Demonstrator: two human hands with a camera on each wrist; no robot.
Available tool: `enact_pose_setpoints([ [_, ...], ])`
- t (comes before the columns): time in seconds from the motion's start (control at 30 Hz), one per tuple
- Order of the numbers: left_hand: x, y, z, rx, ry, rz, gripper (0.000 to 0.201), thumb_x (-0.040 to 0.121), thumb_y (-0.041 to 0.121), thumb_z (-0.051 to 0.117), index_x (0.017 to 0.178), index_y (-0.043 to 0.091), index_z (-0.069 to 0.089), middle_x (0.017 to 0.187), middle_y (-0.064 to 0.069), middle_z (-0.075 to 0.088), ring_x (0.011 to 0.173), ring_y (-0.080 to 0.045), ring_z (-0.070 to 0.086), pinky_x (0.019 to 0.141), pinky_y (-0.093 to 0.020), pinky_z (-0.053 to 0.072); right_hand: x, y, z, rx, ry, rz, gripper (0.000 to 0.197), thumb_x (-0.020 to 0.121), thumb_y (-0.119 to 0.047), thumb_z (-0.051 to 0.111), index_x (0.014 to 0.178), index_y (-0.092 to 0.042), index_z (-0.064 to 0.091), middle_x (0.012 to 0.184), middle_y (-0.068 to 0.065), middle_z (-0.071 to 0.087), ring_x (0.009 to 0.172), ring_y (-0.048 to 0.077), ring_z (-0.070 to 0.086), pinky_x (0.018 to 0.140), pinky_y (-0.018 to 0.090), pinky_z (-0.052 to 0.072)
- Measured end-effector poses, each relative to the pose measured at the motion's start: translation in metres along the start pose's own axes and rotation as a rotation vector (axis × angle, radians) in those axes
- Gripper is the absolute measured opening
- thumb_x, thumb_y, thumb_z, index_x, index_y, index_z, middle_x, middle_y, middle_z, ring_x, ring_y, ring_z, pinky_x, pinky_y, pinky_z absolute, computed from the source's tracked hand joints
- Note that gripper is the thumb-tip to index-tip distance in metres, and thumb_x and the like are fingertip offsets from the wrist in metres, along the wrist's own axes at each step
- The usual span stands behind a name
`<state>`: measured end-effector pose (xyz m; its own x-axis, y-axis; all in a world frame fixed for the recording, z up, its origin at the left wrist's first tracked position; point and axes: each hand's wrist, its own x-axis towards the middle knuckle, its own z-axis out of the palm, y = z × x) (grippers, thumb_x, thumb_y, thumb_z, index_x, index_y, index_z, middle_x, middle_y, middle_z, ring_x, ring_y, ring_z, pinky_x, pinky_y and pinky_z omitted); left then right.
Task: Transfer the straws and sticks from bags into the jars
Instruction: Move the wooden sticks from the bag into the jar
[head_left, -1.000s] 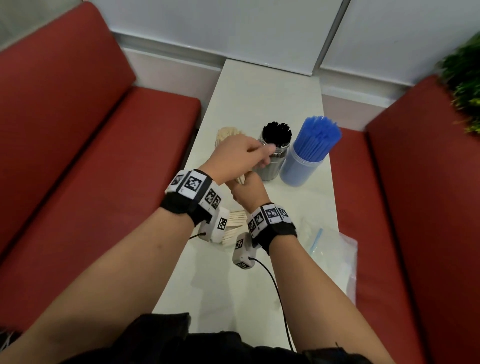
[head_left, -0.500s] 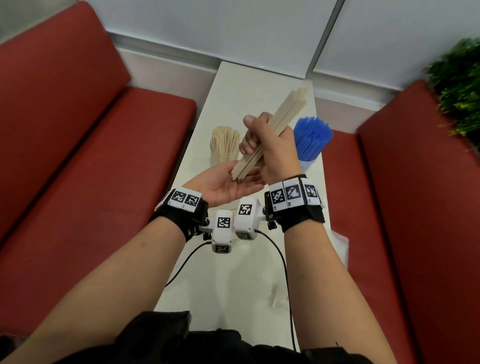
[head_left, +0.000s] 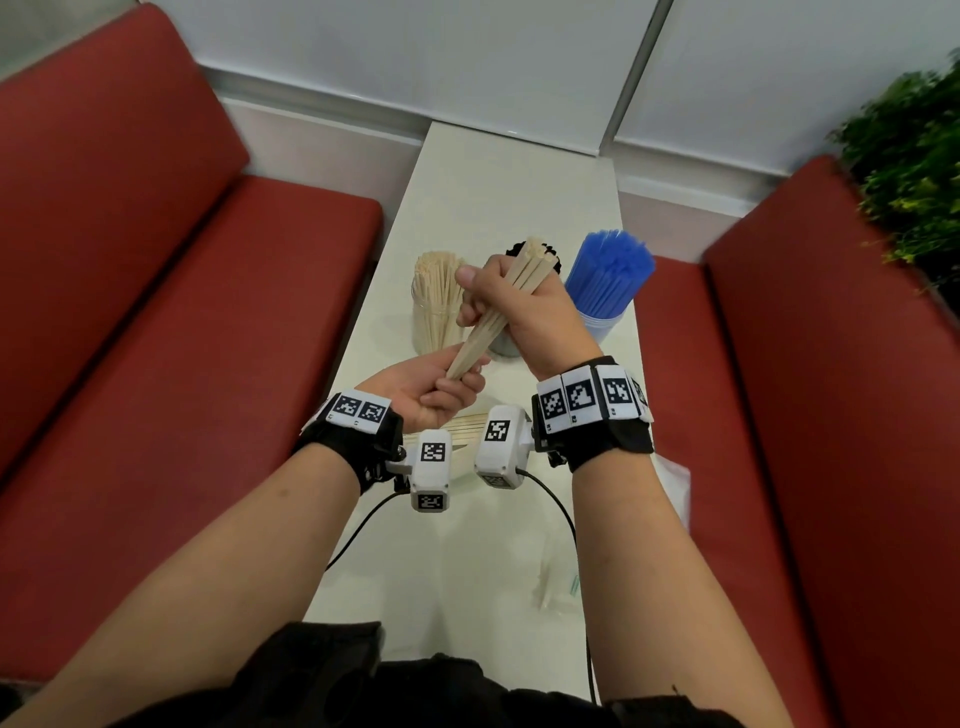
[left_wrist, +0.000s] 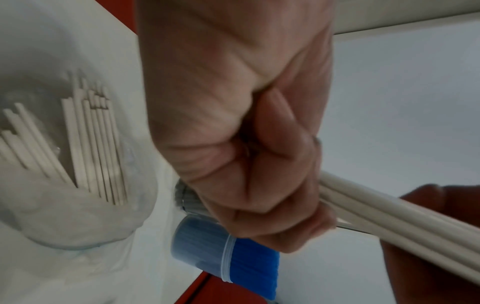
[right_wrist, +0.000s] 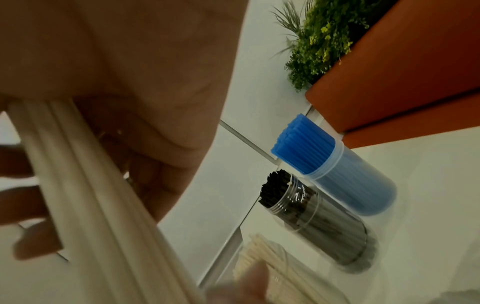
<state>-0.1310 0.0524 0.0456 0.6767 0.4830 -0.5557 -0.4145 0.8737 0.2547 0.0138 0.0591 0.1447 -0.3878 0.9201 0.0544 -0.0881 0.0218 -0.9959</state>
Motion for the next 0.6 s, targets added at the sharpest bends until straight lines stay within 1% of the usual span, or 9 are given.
enact_pose_setpoints([
  [0.07,-0.001,-0.001,-0.008,0.01,0.026,-0.008,0.04,0.095,0.027,0.055,0.064,0.004,0.066,0.057,-0.001,0.048,0.032,-0.005,0.039,0.024,-0.015,0.021,0.002,-0.003,-0.002,-0.137,-0.009,-0.012,0.03,0.095,-0.01,0.066,0.068,-0.002,0.056,0.066,0.011,0.059,0.07,0.022,0.059,0.068,0.03,0.051],
  [0.13,-0.001,-0.001,-0.015,0.008,0.033,0.008,0.039,0.096,0.027,0.056,0.067,0.004,0.067,0.06,-0.002,0.05,0.033,-0.006,0.039,0.024,-0.015,0.023,0.006,-0.001,-0.005,-0.36,-0.033,0.001,0.028,0.094,-0.018,0.068,0.072,-0.001,0.063,0.067,0.0,0.064,0.07,0.012,0.06,0.073,0.031,0.048],
  [0.23,0.001,-0.001,-0.024,0.02,0.033,0.028,0.036,0.095,0.028,0.057,0.07,0.006,0.069,0.064,-0.002,0.053,0.035,-0.005,0.039,0.025,-0.015,0.024,0.009,0.007,-0.007,-0.546,-0.14,0.099,0.024,0.093,-0.025,0.069,0.074,-0.011,0.065,0.062,-0.013,0.062,0.058,-0.001,0.053,0.062,0.022,0.04],
  [0.3,0.002,-0.003,-0.033,0.003,0.061,0.028,0.035,0.094,0.028,0.059,0.069,0.006,0.069,0.063,-0.001,0.052,0.034,-0.005,0.039,0.025,-0.015,0.023,0.008,0.011,-0.009,-0.532,-0.196,0.153,0.017,0.091,-0.025,0.071,0.078,-0.014,0.067,0.063,-0.01,0.063,0.057,0.003,0.055,0.053,0.022,0.041],
  [0.33,0.002,-0.004,-0.038,-0.002,0.079,0.027,0.034,0.092,0.028,0.06,0.068,0.006,0.069,0.062,-0.001,0.051,0.034,-0.005,0.038,0.026,-0.015,0.023,0.008,0.012,-0.01,-0.499,-0.205,0.17,0.014,0.09,-0.023,0.072,0.081,-0.013,0.067,0.065,-0.002,0.066,0.059,0.01,0.058,0.049,0.024,0.043],
  [0.43,0.004,-0.011,-0.05,-0.016,0.145,0.053,0.028,0.089,0.026,0.062,0.069,0.007,0.067,0.061,0.0,0.049,0.034,-0.005,0.036,0.026,-0.014,0.021,0.013,0.011,-0.014,-0.486,-0.18,0.201,0.015,0.087,-0.017,0.074,0.087,-0.003,0.07,0.072,0.02,0.069,0.062,0.031,0.06,0.051,0.033,0.049],
  [0.47,0.006,-0.012,-0.052,-0.004,0.185,0.089,0.027,0.09,0.025,0.061,0.07,0.008,0.064,0.061,0.0,0.049,0.035,-0.005,0.036,0.026,-0.014,0.021,0.016,0.01,-0.014,-0.504,-0.169,0.212,0.015,0.087,-0.015,0.074,0.089,0.0,0.07,0.07,0.02,0.069,0.061,0.033,0.06,0.052,0.033,0.049],
  [0.53,0.012,-0.01,-0.052,0.046,0.297,0.185,0.026,0.098,0.022,0.053,0.077,0.008,0.058,0.062,-0.002,0.054,0.037,-0.006,0.038,0.028,-0.015,0.025,0.024,0.007,-0.014,-0.519,-0.137,0.222,0.014,0.087,-0.011,0.074,0.09,0.003,0.069,0.06,0.009,0.067,0.055,0.026,0.059,0.048,0.029,0.048],
  [0.6,0.017,-0.007,-0.054,0.097,0.434,0.27,0.034,0.104,0.025,0.045,0.084,0.004,0.063,0.068,-0.009,0.066,0.045,-0.011,0.051,0.035,-0.018,0.036,0.038,0.0,-0.016,-0.531,-0.067,0.194,0.013,0.088,-0.008,0.073,0.091,0.004,0.069,0.056,0.002,0.065,0.047,0.018,0.058,0.046,0.026,0.048],
])
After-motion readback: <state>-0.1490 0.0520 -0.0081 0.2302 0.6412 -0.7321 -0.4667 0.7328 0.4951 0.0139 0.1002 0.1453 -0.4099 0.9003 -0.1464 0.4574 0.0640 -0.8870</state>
